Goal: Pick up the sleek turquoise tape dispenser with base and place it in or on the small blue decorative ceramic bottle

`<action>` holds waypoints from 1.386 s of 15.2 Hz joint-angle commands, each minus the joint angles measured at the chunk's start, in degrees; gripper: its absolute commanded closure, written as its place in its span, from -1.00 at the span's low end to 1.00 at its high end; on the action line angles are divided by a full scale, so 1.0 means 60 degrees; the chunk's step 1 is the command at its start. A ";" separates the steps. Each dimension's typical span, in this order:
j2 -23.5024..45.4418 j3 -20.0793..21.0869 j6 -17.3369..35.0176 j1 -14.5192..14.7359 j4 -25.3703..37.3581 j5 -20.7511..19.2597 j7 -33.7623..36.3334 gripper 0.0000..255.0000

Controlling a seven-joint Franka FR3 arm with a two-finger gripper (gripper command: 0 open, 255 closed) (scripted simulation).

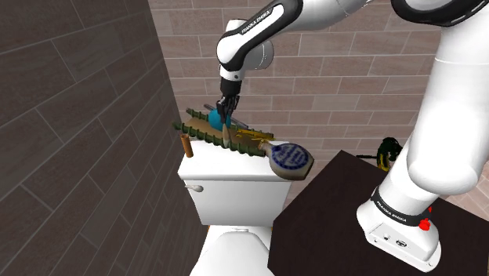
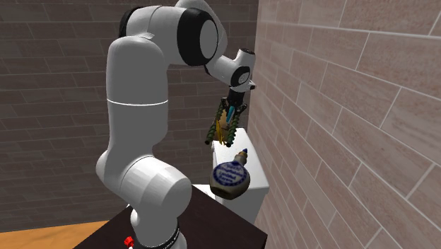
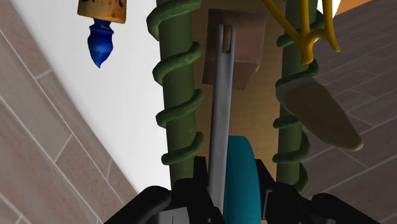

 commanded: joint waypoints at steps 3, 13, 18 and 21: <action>-0.0276 -0.0016 -0.0437 0.0003 0.0190 -0.0079 0.0146 1.00; -0.1341 -0.0136 -0.1262 -0.0149 -0.0092 -0.0128 0.0103 1.00; -0.2930 -0.0442 -0.1255 -0.0471 -0.1856 -0.0006 -0.0609 1.00; -0.3864 -0.0680 -0.1362 -0.0669 -0.2786 -0.0026 -0.1018 1.00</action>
